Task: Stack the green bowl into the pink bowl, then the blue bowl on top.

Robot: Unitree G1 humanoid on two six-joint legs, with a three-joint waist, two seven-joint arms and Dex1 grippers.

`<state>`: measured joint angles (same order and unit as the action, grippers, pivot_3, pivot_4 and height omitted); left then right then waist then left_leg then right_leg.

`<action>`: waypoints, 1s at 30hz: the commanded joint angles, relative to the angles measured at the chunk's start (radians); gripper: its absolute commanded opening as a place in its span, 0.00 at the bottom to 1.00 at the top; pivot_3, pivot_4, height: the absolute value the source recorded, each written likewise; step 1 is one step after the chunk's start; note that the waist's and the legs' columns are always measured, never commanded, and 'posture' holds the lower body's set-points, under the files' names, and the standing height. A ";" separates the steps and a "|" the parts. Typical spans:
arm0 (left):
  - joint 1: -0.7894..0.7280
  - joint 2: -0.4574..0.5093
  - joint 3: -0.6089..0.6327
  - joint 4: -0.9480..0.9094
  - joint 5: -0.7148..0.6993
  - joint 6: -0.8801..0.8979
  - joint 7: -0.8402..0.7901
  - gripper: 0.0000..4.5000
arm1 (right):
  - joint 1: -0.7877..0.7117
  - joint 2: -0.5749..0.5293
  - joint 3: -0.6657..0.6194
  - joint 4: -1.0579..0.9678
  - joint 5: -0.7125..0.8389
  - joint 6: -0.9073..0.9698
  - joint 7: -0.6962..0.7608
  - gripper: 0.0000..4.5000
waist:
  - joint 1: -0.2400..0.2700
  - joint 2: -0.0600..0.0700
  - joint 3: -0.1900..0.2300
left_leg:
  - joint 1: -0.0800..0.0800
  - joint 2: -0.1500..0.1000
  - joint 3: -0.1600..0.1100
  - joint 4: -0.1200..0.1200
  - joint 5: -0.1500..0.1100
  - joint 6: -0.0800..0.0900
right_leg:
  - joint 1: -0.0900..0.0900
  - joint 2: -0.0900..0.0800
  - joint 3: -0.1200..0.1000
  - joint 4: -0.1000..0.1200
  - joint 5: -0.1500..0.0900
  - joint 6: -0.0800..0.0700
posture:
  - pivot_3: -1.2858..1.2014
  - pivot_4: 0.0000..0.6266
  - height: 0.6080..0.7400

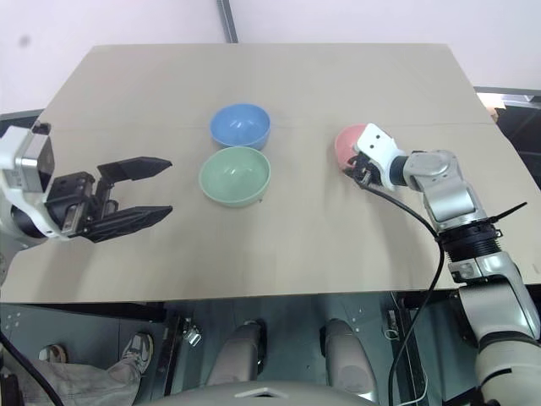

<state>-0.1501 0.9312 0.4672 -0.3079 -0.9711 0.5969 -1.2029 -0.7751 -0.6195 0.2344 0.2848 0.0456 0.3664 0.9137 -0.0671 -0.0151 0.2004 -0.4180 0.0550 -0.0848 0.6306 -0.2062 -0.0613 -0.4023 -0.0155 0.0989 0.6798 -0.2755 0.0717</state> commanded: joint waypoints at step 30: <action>0.152 -0.026 0.079 0.269 0.228 -0.220 -0.096 1.00 | 0.183 0.030 0.207 -0.669 0.043 0.160 0.057 0.01 | 0.014 -0.001 -0.001 | 0.000 0.001 0.000 0.001 0.000 0.000 | 0.000 0.000 -0.001 0.000 0.000 0.000 | 0.52 0.24 1.00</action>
<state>0.0062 0.9007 0.5368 -0.0267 -0.7384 0.3853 -1.2918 -0.5694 -0.5962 0.4508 -0.3763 0.1007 0.5601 0.9800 -0.0530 -0.0161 0.1998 -0.4181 0.0556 -0.0850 0.6317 -0.2062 -0.0614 -0.4027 -0.0155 0.0979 0.6797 -0.2757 0.0715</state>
